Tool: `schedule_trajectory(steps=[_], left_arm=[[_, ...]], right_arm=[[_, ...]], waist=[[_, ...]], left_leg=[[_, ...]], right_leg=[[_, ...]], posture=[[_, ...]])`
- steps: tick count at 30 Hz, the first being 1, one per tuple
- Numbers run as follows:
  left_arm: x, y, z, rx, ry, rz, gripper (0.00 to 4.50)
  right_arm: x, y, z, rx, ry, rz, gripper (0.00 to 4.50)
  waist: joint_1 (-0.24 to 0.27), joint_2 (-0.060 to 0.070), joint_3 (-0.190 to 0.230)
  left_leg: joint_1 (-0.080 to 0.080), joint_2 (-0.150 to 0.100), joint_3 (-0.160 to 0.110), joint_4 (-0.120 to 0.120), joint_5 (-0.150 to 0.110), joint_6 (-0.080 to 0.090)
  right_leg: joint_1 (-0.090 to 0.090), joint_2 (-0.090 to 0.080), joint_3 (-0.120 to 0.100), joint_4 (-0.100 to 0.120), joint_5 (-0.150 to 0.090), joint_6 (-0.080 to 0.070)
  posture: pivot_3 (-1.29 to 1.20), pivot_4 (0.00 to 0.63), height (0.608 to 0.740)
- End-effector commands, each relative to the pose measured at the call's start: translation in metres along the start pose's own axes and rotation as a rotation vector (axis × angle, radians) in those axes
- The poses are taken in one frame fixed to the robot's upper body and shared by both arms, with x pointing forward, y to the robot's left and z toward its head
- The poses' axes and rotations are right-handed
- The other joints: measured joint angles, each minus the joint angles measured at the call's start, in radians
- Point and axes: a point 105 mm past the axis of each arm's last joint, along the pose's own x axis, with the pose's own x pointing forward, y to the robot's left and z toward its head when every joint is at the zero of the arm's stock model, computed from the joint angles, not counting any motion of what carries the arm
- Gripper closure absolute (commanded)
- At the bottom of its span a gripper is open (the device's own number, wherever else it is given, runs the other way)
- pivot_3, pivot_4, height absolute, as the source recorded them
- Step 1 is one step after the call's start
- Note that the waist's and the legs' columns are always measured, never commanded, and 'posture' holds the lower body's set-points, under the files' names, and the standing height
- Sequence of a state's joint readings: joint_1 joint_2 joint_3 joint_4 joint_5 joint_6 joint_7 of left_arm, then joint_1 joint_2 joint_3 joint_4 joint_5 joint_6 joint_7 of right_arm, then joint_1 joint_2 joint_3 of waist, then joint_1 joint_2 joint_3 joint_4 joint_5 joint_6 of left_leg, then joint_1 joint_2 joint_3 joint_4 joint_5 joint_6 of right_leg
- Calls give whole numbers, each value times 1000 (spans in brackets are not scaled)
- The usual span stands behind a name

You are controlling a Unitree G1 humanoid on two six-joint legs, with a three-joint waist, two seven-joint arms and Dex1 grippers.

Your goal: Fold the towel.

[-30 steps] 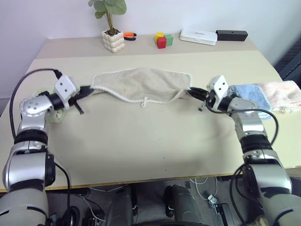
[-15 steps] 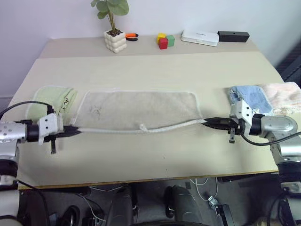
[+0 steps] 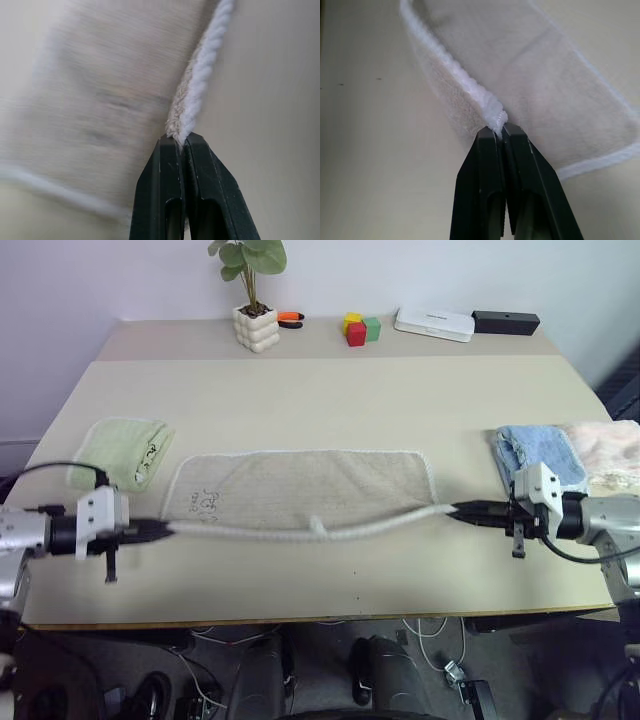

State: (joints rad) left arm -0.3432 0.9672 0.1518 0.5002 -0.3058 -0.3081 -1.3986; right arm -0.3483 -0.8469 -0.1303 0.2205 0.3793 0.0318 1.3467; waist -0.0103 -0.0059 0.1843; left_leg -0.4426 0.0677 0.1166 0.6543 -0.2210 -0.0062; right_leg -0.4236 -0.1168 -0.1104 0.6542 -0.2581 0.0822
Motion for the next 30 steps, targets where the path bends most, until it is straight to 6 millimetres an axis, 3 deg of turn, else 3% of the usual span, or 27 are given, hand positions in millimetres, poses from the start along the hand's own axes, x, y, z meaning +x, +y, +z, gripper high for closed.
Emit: schedule_trajectory(steps=[1, 14, 30], left_arm=[[-1, 30, 4, 63, -5, 132, 4500], [38, 70, -4, 71, 20, 294, 4500], [63, 76, -18, 7, 81, 383, 4500]], right_arm=[[0, -24, 11, -56, -23, -92, 4445], [27, -62, 11, -99, -60, -227, 4445], [50, -85, -5, -99, -1, -343, 4445]], waist=[[-1, 0, 0], [-1, 0, 0], [-4, 0, 0]], left_leg=[[0, 0, 0, 0, 0, 0], [0, -1, 3, 0, 3, -5], [0, -1, 3, 0, 4, -5]], right_leg=[[0, 0, 0, 0, 0, 0], [0, 0, 0, 1, 1, 1], [-1, 0, 0, 2, 1, 1]], posture=[[0, 150, 740], [0, 150, 740], [0, 150, 740]])
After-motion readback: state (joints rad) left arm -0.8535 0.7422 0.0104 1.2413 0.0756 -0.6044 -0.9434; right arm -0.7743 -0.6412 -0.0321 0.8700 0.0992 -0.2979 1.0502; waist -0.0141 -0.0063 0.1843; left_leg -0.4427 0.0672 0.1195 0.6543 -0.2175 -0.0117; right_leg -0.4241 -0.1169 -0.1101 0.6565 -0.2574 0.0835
